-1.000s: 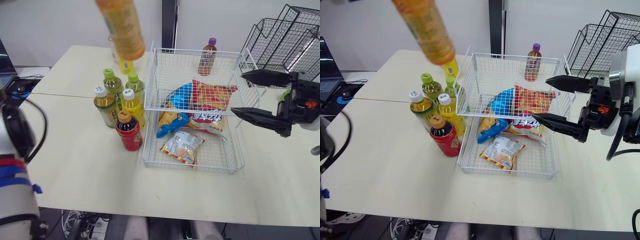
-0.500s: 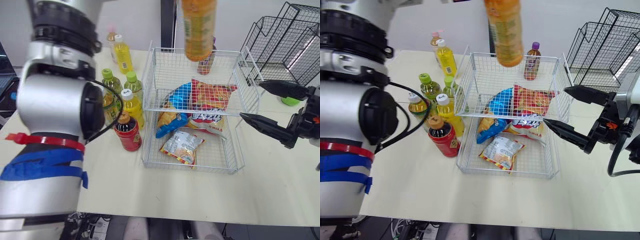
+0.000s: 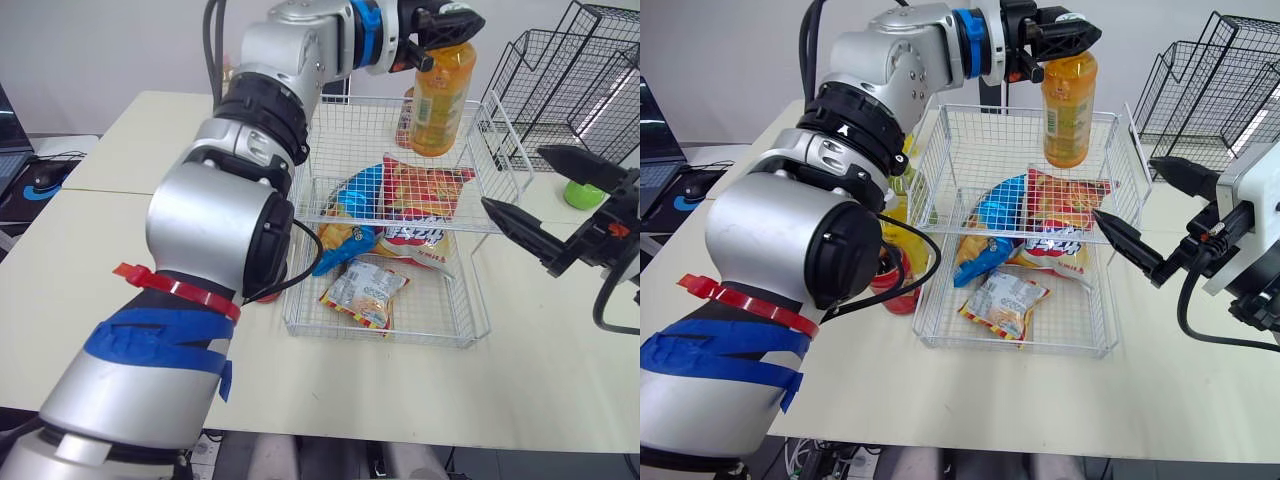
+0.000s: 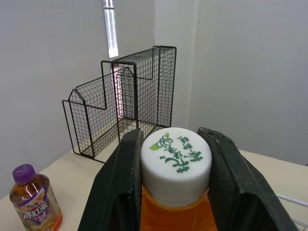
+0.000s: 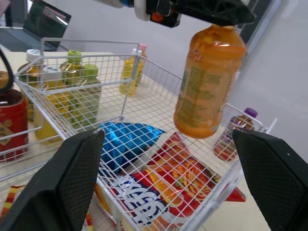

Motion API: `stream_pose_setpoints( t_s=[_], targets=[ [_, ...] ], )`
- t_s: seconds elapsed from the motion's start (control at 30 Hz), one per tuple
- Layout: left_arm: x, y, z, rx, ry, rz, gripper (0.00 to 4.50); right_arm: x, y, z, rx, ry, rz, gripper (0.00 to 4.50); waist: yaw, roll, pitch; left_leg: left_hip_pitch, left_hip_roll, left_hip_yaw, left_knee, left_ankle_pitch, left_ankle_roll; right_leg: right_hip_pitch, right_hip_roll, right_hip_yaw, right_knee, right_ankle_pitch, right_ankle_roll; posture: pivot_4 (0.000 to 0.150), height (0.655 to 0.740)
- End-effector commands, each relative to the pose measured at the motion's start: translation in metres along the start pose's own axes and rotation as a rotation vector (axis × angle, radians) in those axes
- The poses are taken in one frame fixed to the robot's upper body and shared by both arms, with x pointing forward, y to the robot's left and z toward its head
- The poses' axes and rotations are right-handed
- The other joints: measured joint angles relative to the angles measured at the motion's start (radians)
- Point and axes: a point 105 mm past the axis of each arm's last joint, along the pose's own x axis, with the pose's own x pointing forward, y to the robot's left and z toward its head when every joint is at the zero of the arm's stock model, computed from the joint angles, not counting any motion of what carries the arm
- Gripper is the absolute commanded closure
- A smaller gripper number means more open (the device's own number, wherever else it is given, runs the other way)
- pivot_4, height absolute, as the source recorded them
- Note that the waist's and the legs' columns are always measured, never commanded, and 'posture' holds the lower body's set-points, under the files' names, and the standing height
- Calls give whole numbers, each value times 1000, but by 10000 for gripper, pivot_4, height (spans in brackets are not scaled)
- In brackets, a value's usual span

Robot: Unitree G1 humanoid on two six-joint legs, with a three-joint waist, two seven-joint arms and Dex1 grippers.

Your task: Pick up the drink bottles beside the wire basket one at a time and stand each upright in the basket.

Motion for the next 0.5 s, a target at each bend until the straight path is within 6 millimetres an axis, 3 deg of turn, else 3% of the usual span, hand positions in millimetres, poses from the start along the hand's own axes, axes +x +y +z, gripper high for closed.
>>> stream_pose_setpoints(
  t_s=[0.03, 0.4, 0.5],
  targets=[
    [7, -11, 35, 97, -89, -7, 31486, -5, 2, 6, -35, -30, -17, 0, 1, 0, 0, 0, 0, -1, 0, 0, 0, 0, 0, 0, 0, 0, 0, 1500, 6732],
    [19, -21, 20, 91, -47, -28, 31486, -7, 8, 6, -33, -29, -18, 0, 0, 1, 0, -1, -4, -4, 0, 1, 0, 1, -4, -4, 0, 0, 1, 1500, 6732],
    [19, -20, 19, 85, -39, -26, 22233, -8, 7, 5, -33, -28, -28, 0, 0, 1, 0, -1, -5, -4, 0, 1, 0, 1, -4, -5, 1, 0, 1, 1500, 6732]
  ],
)
